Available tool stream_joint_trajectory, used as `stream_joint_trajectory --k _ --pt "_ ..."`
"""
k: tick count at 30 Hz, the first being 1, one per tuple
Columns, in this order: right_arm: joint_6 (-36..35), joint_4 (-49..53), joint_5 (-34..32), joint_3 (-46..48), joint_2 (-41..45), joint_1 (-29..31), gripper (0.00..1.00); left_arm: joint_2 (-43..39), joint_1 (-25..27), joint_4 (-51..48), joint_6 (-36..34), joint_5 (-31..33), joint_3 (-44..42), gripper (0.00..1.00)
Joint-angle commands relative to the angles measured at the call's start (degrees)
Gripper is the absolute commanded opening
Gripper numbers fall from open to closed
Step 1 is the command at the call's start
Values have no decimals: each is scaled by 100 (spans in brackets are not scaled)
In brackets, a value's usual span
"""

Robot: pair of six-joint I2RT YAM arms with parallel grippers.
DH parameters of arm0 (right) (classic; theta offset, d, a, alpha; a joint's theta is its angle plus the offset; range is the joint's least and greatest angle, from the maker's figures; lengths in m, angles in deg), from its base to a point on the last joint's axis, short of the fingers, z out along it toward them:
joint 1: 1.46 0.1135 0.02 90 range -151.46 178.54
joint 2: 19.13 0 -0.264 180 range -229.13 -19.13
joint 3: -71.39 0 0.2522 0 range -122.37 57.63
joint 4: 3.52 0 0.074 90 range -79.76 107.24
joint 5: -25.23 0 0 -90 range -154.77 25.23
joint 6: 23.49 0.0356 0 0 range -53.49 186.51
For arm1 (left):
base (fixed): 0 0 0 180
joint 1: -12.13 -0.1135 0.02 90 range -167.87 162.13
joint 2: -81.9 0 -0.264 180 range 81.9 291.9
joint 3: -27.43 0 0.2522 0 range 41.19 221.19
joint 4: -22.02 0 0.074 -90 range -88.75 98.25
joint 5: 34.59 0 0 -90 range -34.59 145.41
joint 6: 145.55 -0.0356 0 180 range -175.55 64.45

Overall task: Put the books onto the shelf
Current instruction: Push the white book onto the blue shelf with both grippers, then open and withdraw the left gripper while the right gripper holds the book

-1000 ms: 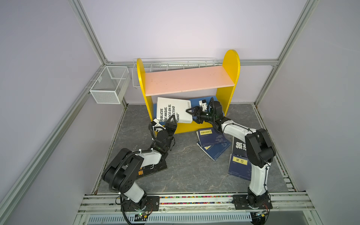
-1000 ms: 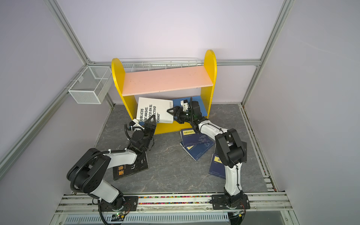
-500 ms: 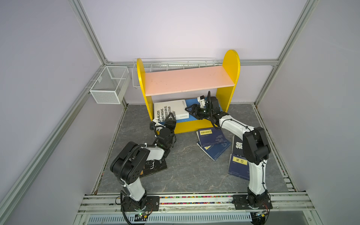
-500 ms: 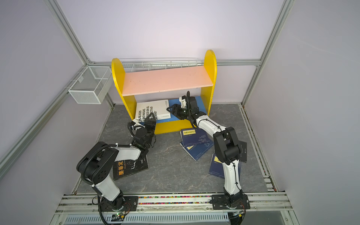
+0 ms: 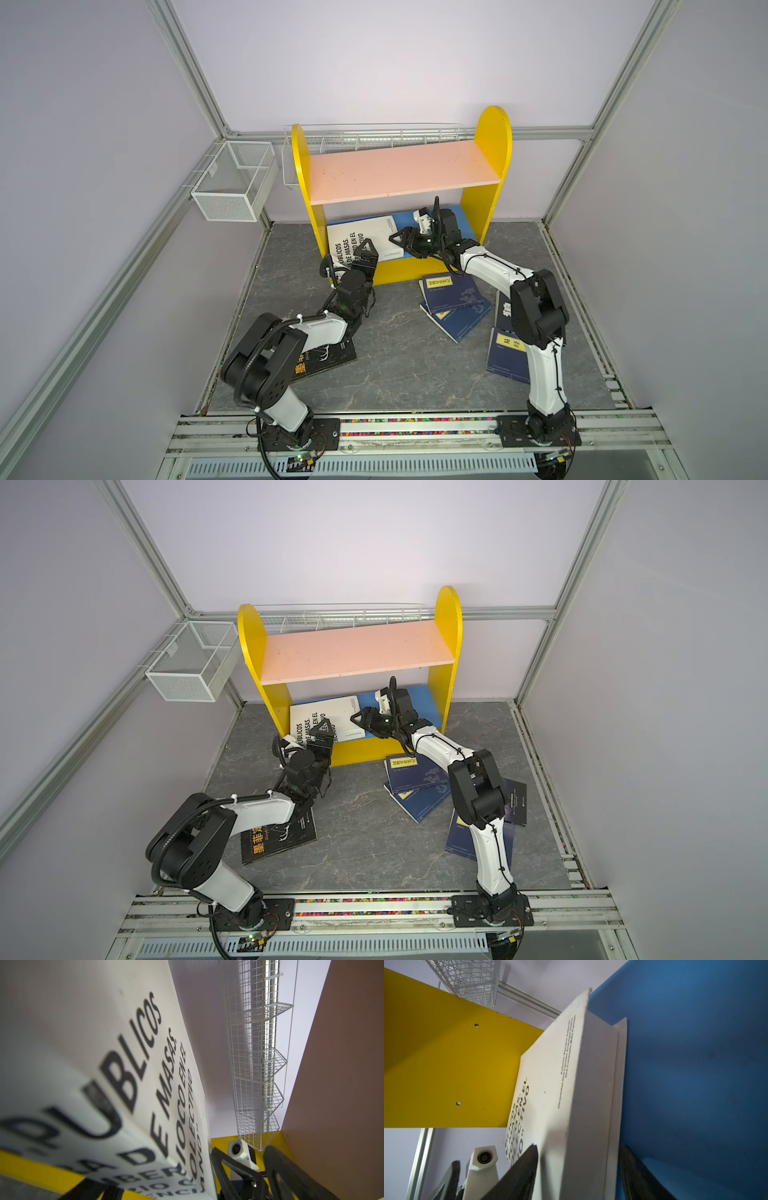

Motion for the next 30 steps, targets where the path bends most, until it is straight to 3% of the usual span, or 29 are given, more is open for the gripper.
stream_joint_trajectory --k 1,6,9,11,17,24,30 --pt "-256 201 -182 -143 5 12 65 -712 19 -2368 -50 -304 528 99" --pt "-324 229 -247 -238 -27 50 65 -1606 -46 -4568 -825 -333 991 100" --pt "-242 132 -263 -318 -99 88 65 -1678 -501 -5302 -1144 -1305 1279 100" --pt "-232 119 -263 -396 -140 123 64 -1659 -662 -5480 -1350 -1823 1332 100" --pt "-287 166 -254 -452 -175 218 63 -2071 -859 -5923 -2660 -1820 1385 100" --pt "-395 277 -280 -487 -157 282 62 -2086 -1978 -6703 -4367 -2701 1670 100" --pt "-443 342 -369 -706 -303 282 62 -2076 -2240 -7004 -5128 -2400 1549 100"
